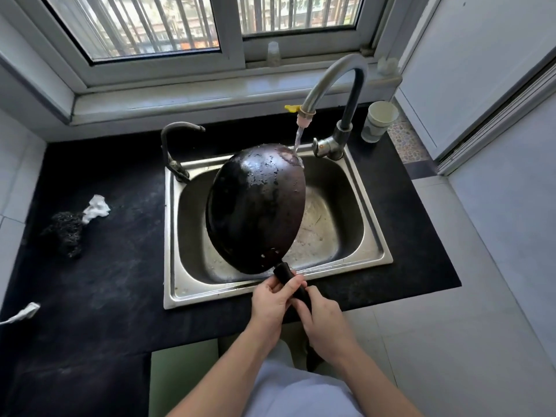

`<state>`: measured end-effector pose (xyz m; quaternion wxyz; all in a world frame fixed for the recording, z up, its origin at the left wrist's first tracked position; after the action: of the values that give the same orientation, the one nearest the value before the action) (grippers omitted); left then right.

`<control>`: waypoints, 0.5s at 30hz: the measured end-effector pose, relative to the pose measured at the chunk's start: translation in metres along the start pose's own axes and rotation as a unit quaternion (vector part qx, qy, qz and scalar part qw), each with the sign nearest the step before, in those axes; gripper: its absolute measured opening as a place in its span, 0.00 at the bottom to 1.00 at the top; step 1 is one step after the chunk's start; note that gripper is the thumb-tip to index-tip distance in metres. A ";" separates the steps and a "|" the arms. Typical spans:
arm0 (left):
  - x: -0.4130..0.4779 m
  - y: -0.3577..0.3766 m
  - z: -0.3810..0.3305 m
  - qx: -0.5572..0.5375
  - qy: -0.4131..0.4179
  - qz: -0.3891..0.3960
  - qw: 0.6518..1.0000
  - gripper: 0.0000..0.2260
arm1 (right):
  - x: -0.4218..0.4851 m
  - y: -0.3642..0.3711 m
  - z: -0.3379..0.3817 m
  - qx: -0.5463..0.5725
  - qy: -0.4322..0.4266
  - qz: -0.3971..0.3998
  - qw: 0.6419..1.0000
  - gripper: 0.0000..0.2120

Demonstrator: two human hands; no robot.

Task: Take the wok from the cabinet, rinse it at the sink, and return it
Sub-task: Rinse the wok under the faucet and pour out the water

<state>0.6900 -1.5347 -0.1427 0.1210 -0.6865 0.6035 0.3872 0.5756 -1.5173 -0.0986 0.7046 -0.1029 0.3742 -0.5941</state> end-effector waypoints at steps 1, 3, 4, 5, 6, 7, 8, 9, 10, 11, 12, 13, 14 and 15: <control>0.000 0.000 0.001 0.004 0.000 -0.001 1.000 0.09 | 0.000 0.000 -0.002 0.006 0.001 -0.001 1.000 0.10; -0.001 0.000 0.003 0.010 -0.003 -0.005 1.000 0.09 | 0.000 -0.002 -0.004 0.002 -0.001 -0.001 1.000 0.10; -0.002 0.000 0.004 0.012 -0.005 -0.007 1.000 0.08 | 0.000 -0.003 -0.004 -0.007 -0.002 0.003 1.000 0.10; -0.002 0.001 0.004 0.014 -0.007 -0.010 1.000 0.08 | 0.000 -0.004 -0.006 -0.009 -0.005 0.005 1.000 0.10; -0.002 0.003 0.004 0.014 -0.008 -0.013 1.000 0.08 | 0.001 -0.005 -0.007 -0.003 -0.009 0.008 1.000 0.11; -0.001 0.005 0.005 0.013 -0.007 -0.016 1.000 0.07 | 0.004 -0.006 -0.010 0.006 -0.014 0.011 1.000 0.11; -0.001 0.008 0.005 0.012 -0.008 -0.020 1.000 0.06 | 0.008 -0.008 -0.013 0.014 -0.015 0.015 1.000 0.11; 0.000 0.012 0.006 0.010 -0.008 -0.024 1.000 0.05 | 0.011 -0.010 -0.017 0.018 -0.018 0.019 1.000 0.11; 0.001 0.017 0.005 0.007 -0.007 -0.029 1.000 0.05 | 0.015 -0.014 -0.020 0.018 -0.022 0.025 0.999 0.11; 0.001 0.023 0.005 0.003 -0.006 -0.033 0.999 0.06 | 0.018 -0.019 -0.023 0.018 -0.027 0.031 0.999 0.10; 0.002 0.029 0.005 0.001 -0.004 -0.038 0.999 0.06 | 0.020 -0.025 -0.025 0.019 -0.032 0.037 0.999 0.11; 0.001 0.035 0.006 0.001 -0.002 -0.043 0.999 0.07 | 0.022 -0.030 -0.027 0.021 -0.036 0.043 0.998 0.11; 0.001 0.041 0.008 0.002 0.001 -0.046 0.999 0.07 | 0.023 -0.035 -0.031 0.021 -0.038 0.050 0.998 0.11; 0.001 0.046 0.010 0.003 0.003 -0.049 0.999 0.06 | 0.024 -0.038 -0.035 0.021 -0.038 0.056 0.998 0.11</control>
<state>0.6439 -1.5401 -0.1362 0.1398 -0.7159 0.5708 0.3770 0.5237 -1.5394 -0.1105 0.7523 -0.0898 0.3396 -0.5574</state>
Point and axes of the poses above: each hand's wrist, its own x-axis towards the middle knuckle, its own y-axis out of the palm, z = x × y, the point moved 10 cm from there along x, towards the middle knuckle, and after that the axes turned 2 degrees about x, right-handed, at the moved point
